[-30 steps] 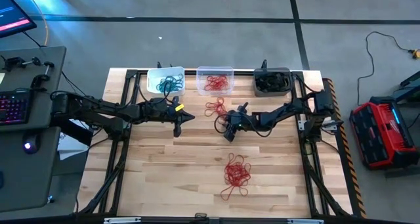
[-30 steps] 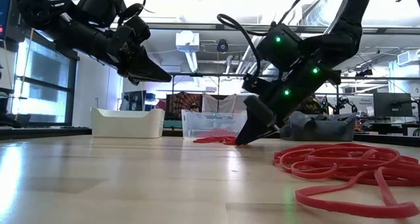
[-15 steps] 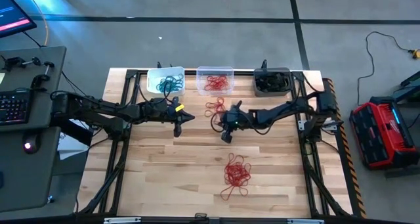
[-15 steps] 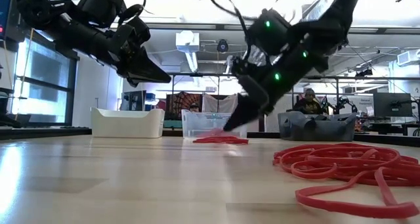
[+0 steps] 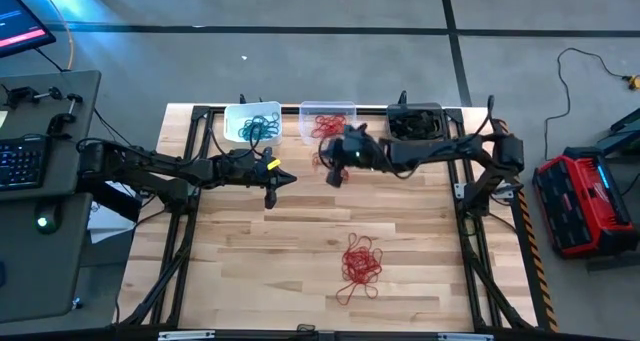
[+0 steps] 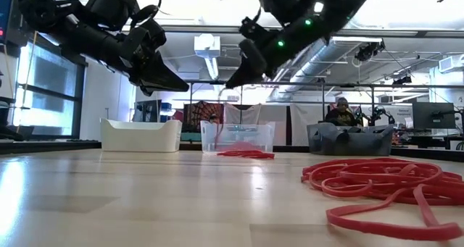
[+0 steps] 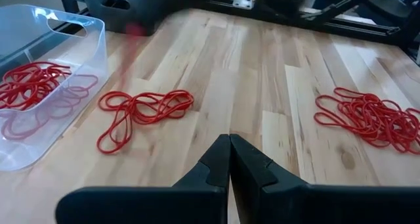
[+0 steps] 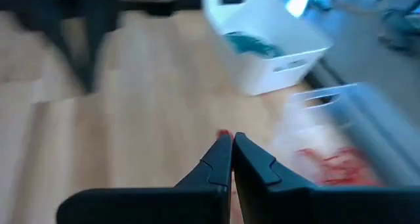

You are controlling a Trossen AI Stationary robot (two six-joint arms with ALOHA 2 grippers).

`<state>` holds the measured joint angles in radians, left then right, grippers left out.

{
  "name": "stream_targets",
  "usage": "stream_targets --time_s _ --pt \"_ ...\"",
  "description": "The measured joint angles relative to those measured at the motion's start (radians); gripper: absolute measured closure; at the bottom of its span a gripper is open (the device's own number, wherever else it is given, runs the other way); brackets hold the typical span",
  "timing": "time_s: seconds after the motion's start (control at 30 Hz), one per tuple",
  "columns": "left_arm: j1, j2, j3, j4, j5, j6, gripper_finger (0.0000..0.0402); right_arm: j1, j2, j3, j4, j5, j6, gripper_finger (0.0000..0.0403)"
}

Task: Sort rubber bands into baskets
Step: Put the red rubber band into the transparent bin

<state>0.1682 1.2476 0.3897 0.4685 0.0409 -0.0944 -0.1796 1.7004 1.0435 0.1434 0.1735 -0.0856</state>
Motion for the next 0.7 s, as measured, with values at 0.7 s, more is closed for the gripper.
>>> stream_targets --time_s 0.7 --pt "-0.012 0.0 0.0 0.001 0.0 0.001 0.0401 -0.349 0.105 0.115 -0.01 -0.103 -0.098 0.0403"
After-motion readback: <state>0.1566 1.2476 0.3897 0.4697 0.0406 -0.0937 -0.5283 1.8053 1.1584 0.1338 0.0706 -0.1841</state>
